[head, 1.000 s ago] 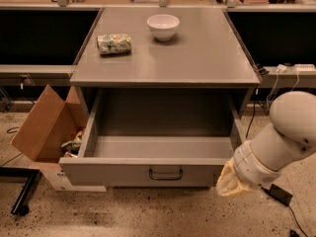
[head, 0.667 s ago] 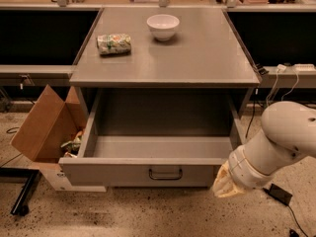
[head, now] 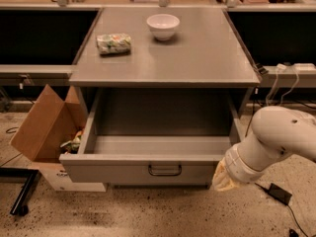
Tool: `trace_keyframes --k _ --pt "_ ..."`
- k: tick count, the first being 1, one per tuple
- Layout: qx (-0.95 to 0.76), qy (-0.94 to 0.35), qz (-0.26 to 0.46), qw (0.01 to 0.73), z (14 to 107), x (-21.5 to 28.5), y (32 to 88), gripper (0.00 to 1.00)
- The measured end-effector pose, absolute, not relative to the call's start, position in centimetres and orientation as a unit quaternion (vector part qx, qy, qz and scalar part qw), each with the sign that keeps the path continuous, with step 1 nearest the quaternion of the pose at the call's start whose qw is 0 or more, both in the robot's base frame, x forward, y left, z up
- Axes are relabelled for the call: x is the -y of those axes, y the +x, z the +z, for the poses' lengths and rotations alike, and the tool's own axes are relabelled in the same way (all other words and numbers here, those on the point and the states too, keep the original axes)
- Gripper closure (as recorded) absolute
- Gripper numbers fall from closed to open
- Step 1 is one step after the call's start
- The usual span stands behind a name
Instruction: Close top drawer
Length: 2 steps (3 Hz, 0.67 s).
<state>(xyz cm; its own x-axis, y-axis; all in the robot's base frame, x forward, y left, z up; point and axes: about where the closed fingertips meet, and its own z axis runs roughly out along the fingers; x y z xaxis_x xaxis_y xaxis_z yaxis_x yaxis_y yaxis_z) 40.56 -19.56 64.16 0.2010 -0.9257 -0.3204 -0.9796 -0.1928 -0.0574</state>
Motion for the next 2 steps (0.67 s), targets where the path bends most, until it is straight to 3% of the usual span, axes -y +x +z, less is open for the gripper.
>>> trace_keyframes --k 2 --pt "-0.623 -0.765 0.108 0.125 64.16 19.56 40.55 0.58"
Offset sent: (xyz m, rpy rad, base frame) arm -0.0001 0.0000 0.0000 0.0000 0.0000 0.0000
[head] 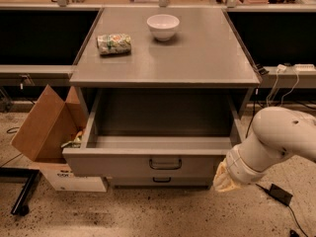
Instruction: Close top drawer
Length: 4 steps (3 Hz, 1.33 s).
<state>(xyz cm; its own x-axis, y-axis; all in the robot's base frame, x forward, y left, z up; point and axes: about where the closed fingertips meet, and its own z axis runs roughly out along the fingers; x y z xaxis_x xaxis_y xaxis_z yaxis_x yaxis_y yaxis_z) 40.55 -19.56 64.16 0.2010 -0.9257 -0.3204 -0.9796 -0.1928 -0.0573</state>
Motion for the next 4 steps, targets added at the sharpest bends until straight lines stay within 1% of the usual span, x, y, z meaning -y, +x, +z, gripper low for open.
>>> trace_keyframes --k 2,3,4 --pt "-0.623 -0.765 0.107 0.125 64.2 19.6 40.6 0.11" --pt "-0.625 -0.763 0.103 0.126 64.2 19.9 41.1 0.0" --pt "-0.636 -0.75 0.11 0.148 64.3 21.5 45.3 0.0"
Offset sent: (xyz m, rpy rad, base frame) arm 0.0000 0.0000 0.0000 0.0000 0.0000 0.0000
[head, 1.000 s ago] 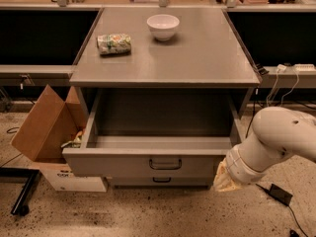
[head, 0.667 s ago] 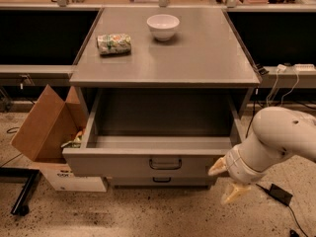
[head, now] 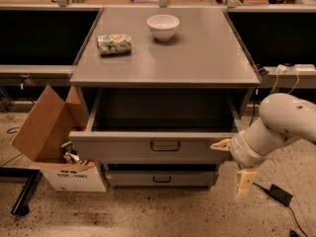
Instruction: Close top drawer
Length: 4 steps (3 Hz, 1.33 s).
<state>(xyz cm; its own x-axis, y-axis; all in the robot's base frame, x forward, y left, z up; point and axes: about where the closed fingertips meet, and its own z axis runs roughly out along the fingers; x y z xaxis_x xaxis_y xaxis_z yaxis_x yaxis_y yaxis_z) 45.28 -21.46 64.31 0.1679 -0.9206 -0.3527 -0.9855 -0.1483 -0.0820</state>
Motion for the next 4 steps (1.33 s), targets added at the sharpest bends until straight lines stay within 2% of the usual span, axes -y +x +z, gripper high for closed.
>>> trace_keyframes --k 1,2,4 --pt "-0.641 -0.739 0.12 0.168 64.3 22.3 49.9 0.0" --pt "-0.649 -0.726 0.11 0.196 65.1 22.6 55.4 0.27" --pt "-0.656 -0.713 0.095 0.23 66.5 23.0 58.3 0.73"
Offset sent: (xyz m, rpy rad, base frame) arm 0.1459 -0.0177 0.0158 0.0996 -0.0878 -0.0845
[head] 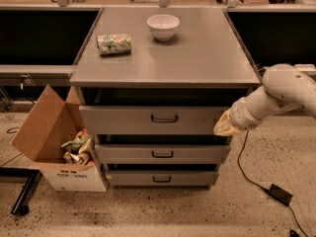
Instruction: Close top drawer
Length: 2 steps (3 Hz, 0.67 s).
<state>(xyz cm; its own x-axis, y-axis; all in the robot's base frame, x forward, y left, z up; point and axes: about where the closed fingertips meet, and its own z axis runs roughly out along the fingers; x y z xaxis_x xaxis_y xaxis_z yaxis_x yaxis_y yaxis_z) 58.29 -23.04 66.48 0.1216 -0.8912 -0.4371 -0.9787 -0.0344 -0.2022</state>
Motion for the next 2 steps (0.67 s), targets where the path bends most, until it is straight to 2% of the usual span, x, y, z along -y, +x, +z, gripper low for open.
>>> trace_keyframes --k 1,2 --pt "-0.656 -0.71 0.095 0.237 66.67 23.36 58.75 0.72" --pt "-0.66 -0.705 0.099 0.239 66.5 23.66 59.35 0.49"
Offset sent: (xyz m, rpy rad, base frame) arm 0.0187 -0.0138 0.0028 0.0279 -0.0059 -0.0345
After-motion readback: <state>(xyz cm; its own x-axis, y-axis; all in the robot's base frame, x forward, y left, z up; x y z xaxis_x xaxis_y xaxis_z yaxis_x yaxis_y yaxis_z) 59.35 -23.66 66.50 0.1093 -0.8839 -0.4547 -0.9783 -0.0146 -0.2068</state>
